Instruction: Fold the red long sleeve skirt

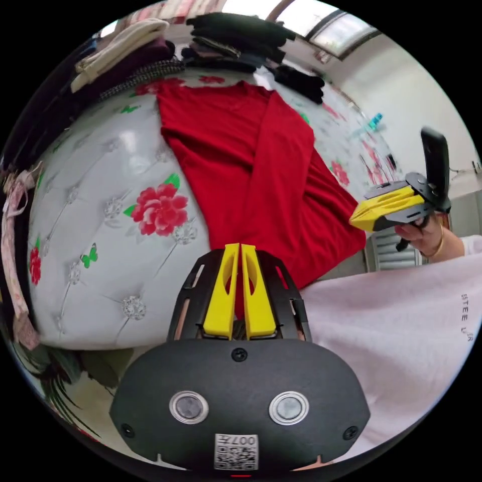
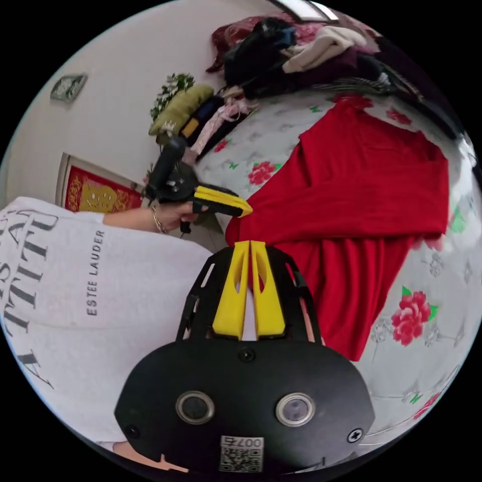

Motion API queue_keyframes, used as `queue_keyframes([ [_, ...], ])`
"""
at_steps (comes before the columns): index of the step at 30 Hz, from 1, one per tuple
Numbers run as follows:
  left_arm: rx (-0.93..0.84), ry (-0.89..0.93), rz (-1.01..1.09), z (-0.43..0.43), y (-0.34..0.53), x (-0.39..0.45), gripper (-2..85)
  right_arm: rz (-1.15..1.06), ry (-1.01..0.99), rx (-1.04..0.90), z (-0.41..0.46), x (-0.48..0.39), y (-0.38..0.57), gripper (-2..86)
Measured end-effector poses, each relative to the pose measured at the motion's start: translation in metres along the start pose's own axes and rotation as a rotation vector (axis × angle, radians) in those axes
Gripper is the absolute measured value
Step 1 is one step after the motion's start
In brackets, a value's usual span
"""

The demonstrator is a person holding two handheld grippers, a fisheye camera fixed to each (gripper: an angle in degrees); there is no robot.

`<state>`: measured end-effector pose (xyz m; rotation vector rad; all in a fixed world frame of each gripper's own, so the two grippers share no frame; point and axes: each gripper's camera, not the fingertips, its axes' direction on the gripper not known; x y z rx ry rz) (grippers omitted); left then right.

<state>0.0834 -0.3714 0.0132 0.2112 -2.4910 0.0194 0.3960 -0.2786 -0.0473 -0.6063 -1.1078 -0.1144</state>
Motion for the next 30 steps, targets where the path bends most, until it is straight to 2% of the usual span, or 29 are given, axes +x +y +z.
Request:
queue_keyframes([
  [3,0.038,0.033,-0.111,-0.011,0.011,-0.015,-0.8,0.074,-0.260,0.337,-0.086,0.024,0.038,-0.3],
  [4,0.073,0.053,-0.130,-0.017,0.021,-0.019,-0.7,0.056,-0.492,0.551,-0.127,0.034,0.056,-0.4],
  [5,0.084,0.060,-0.145,-0.019,0.026,-0.021,-0.7,0.013,-0.721,0.775,-0.163,0.043,0.073,-0.4],
  [8,0.113,0.060,-0.236,-0.020,0.053,-0.030,0.3,-0.189,-0.994,1.153,-0.244,0.030,0.100,-0.4],
  [11,0.105,0.078,-0.346,-0.008,0.078,-0.036,3.0,-0.443,-1.094,1.194,-0.313,-0.012,0.107,-0.4],
  [16,0.072,0.101,-0.477,0.019,0.103,-0.038,4.8,-0.665,-1.218,1.234,-0.387,-0.060,0.132,-0.3],
  [23,0.055,0.092,-0.484,0.040,0.100,-0.033,2.8,-0.706,-1.326,1.211,-0.419,-0.084,0.176,-0.4],
  [30,0.100,0.092,-0.511,0.048,0.104,-0.033,1.5,-0.743,-1.278,1.159,-0.426,-0.100,0.211,-0.4],
])
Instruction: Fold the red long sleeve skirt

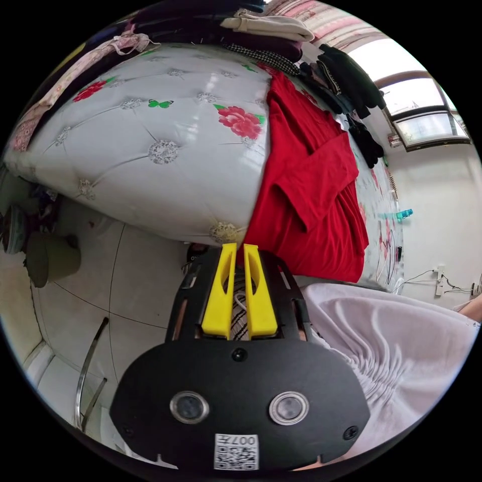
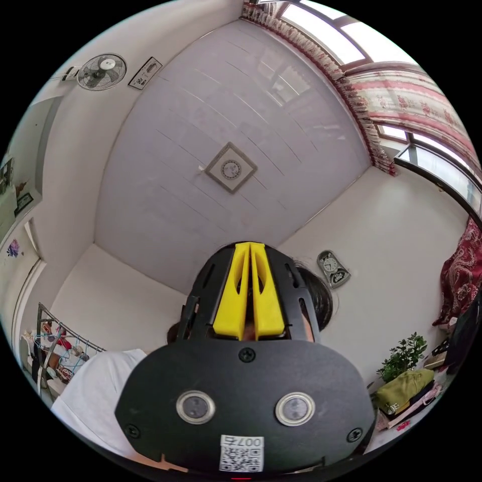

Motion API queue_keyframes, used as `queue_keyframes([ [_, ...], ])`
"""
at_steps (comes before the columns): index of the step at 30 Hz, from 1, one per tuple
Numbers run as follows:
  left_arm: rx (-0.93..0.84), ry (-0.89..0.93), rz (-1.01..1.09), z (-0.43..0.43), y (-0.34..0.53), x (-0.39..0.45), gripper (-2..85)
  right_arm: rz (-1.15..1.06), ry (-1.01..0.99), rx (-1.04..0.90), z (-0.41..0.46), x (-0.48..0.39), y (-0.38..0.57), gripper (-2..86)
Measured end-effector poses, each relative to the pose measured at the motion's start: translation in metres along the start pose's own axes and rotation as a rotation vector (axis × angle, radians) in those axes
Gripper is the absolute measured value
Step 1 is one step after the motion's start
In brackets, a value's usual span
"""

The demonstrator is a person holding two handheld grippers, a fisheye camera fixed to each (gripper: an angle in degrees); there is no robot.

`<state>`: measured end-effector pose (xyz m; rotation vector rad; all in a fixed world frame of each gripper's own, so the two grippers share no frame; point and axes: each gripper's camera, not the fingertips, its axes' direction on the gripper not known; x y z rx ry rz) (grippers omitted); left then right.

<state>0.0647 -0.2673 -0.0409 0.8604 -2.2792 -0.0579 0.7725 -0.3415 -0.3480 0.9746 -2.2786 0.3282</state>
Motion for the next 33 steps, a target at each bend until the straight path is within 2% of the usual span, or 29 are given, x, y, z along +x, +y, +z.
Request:
queue_keyframes([
  [12,-0.041,0.001,0.025,0.024,0.000,0.004,4.4,-0.029,0.043,-0.049,0.017,-0.004,0.017,-0.4],
  [19,-0.059,0.000,0.040,0.029,-0.005,0.005,4.9,-0.130,0.105,-0.116,0.034,0.006,0.025,0.3],
  [21,-0.065,0.009,0.063,0.030,-0.006,0.006,6.5,-0.181,0.239,-0.189,0.030,0.010,0.031,1.1],
  [23,-0.073,0.041,0.107,0.032,-0.007,0.009,8.1,-0.261,0.632,-0.382,0.019,0.023,0.053,3.2],
  [24,-0.075,0.056,0.129,0.034,-0.006,0.010,8.7,-0.263,0.761,-0.428,0.013,0.030,0.062,3.9],
  [25,-0.075,0.071,0.145,0.034,-0.006,0.011,9.0,-0.239,1.007,-0.527,-0.005,0.048,0.084,5.2],
  [26,-0.073,0.075,0.150,0.035,-0.006,0.012,9.0,-0.174,1.203,-0.633,-0.029,0.068,0.109,6.2],
  [27,-0.073,0.072,0.156,0.035,-0.006,0.013,9.0,-0.120,1.284,-0.683,-0.043,0.078,0.123,6.6],
  [29,-0.083,0.062,0.164,0.038,-0.008,0.015,9.0,0.170,1.504,-0.840,-0.108,0.112,0.185,7.7],
  [32,-0.120,0.020,0.187,0.046,-0.014,0.022,8.9,0.471,1.616,-1.001,-0.164,0.138,0.262,8.3],
  [33,-0.142,0.001,0.203,0.050,-0.018,0.027,9.0,0.509,1.631,-1.027,-0.170,0.143,0.274,8.4],
])
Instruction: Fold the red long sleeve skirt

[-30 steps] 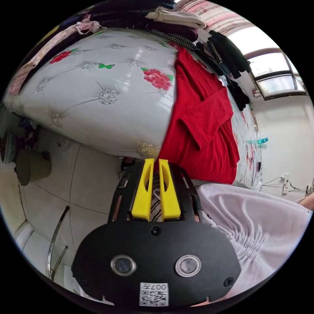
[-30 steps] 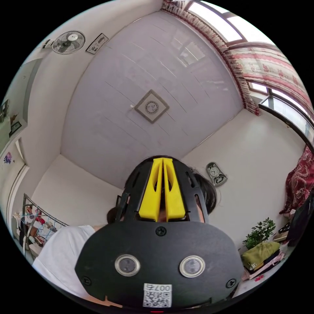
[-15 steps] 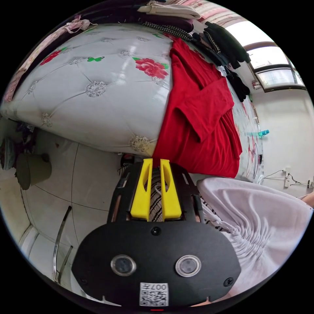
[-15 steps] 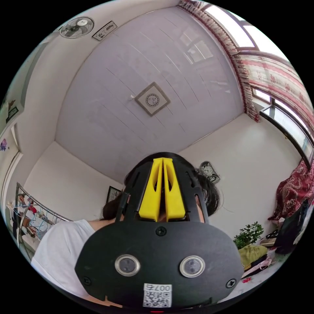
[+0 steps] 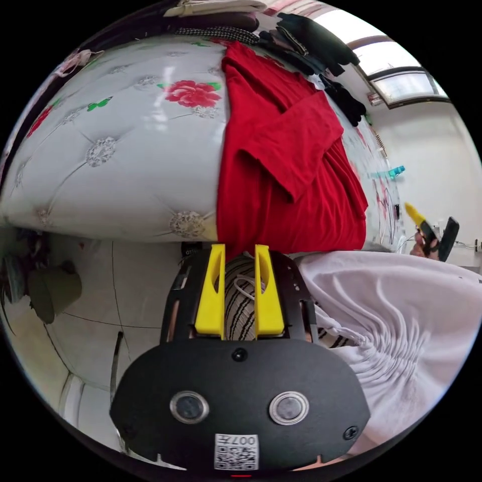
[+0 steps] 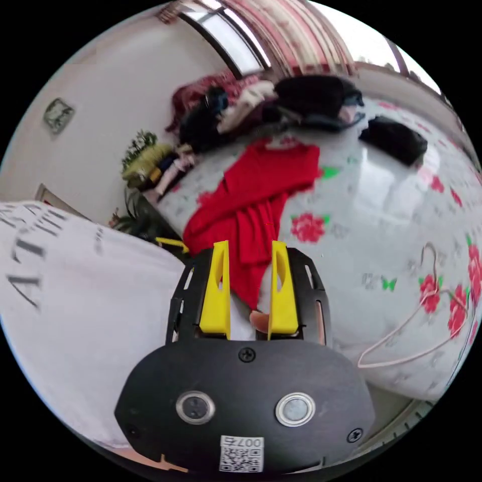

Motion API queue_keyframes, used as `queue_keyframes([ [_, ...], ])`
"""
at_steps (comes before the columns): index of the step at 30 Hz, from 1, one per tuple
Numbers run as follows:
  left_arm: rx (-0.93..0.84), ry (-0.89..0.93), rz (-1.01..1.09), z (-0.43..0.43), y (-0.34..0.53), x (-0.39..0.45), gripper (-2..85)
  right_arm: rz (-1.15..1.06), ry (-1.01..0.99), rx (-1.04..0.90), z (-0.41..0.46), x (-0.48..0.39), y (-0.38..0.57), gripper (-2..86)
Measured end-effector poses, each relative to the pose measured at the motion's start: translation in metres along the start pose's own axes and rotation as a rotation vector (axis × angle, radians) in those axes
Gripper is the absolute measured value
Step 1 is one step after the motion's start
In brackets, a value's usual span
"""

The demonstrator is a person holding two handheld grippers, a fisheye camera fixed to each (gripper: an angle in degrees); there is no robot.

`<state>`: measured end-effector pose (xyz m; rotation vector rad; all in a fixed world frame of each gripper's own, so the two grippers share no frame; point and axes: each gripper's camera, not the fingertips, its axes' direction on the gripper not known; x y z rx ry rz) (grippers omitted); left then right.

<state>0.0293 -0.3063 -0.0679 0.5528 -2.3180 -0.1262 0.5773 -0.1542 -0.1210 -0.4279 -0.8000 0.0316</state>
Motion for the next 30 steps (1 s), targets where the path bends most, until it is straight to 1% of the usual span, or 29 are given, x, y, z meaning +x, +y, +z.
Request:
queue_keyframes([
  [2,-0.032,-0.027,0.022,0.005,-0.005,0.004,9.3,0.053,-0.016,-0.111,0.041,0.001,0.008,8.6],
  [3,-0.041,-0.040,0.026,0.007,-0.007,0.005,9.6,0.059,-0.028,-0.131,0.049,0.000,0.008,8.6],
  [8,-0.043,-0.019,-0.017,0.012,-0.008,-0.004,11.1,0.043,-0.011,-0.302,0.101,-0.012,-0.009,8.1],
  [10,-0.049,-0.033,-0.011,0.009,-0.010,-0.005,11.9,0.039,0.030,-0.304,0.105,-0.017,-0.015,7.6],
  [14,-0.023,-0.060,0.025,-0.012,-0.004,-0.010,11.2,0.059,-0.028,-0.374,0.112,-0.024,-0.033,6.8],
  [16,-0.027,-0.037,0.050,-0.016,-0.001,-0.014,11.1,0.047,-0.025,-0.377,0.117,-0.028,-0.036,6.3],
  [19,-0.054,0.014,0.053,-0.007,-0.012,-0.013,11.2,0.046,0.039,-0.392,0.123,-0.033,-0.044,4.8],
  [21,-0.084,0.021,0.075,0.002,-0.024,-0.006,10.7,0.048,0.019,-0.415,0.126,-0.037,-0.050,3.9],
  [23,-0.158,-0.012,0.099,0.012,-0.036,0.004,7.9,0.036,0.006,-0.432,0.129,-0.043,-0.054,2.9],
  [25,-0.224,-0.036,0.176,0.018,-0.043,0.018,1.5,0.029,-0.037,-0.476,0.138,-0.046,-0.057,2.1],
  [26,-0.235,-0.050,0.183,0.018,-0.043,0.020,1.1,0.036,-0.051,-0.496,0.143,-0.048,-0.059,1.7],
  [28,-0.210,-0.010,0.190,0.006,-0.041,0.017,0.0,0.030,-0.021,-0.488,0.146,-0.051,-0.061,0.9],
  [30,-0.179,0.013,0.181,-0.008,-0.036,0.010,-0.3,0.026,-0.039,-0.470,0.142,-0.052,-0.063,0.4],
])
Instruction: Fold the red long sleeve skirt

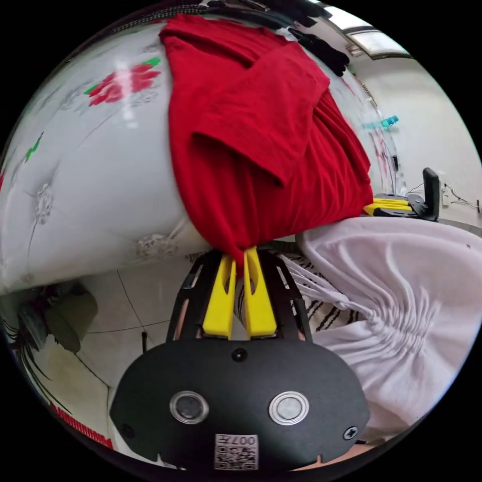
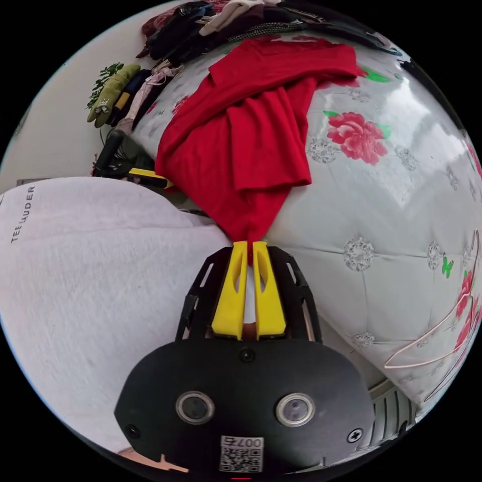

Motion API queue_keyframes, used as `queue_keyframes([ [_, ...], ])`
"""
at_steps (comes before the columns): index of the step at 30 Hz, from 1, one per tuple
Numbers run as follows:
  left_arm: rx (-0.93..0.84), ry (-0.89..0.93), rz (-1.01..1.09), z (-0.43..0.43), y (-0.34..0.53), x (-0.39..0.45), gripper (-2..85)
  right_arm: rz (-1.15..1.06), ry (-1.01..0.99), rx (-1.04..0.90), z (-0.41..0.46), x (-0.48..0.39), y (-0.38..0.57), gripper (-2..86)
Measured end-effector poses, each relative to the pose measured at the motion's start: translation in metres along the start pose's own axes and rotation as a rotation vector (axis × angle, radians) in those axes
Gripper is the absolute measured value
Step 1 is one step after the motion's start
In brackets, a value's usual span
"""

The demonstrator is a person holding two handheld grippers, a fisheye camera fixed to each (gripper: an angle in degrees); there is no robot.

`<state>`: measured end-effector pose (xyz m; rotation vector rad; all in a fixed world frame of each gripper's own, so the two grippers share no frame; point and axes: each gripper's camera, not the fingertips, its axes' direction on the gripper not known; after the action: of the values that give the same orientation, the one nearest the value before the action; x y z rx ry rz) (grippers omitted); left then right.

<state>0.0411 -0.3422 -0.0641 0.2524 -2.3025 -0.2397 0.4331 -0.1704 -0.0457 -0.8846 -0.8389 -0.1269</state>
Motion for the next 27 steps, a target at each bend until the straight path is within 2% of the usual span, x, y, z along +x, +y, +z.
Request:
queue_keyframes([
  [3,0.076,0.102,0.000,-0.032,0.018,-0.010,-0.5,-0.011,-0.083,0.092,-0.024,0.001,0.013,0.0],
  [8,0.278,0.299,-0.013,-0.096,0.029,-0.025,-0.5,0.068,-0.350,0.378,-0.095,0.025,0.043,-0.1],
  [10,0.355,0.425,-0.006,-0.120,0.015,-0.033,-0.5,0.076,-0.403,0.459,-0.114,0.032,0.042,-0.1],
  [13,0.413,0.478,0.004,-0.143,-0.026,-0.043,-0.3,0.044,-0.386,0.534,-0.139,0.036,0.018,0.0],
  [18,0.531,0.411,-0.158,-0.172,-0.108,-0.071,1.5,0.024,-0.257,0.590,-0.164,0.042,-0.058,1.0],
  [21,0.618,0.389,-0.285,-0.177,-0.141,-0.089,5.5,0.146,-0.189,0.633,-0.163,0.061,-0.098,3.7],
  [24,0.555,0.299,-0.353,-0.173,-0.154,-0.100,7.3,0.265,-0.101,0.583,-0.152,0.073,-0.110,6.7],
  [27,0.460,0.214,-0.279,-0.163,-0.146,-0.095,8.0,0.278,-0.124,0.536,-0.132,0.075,-0.090,7.5],
])
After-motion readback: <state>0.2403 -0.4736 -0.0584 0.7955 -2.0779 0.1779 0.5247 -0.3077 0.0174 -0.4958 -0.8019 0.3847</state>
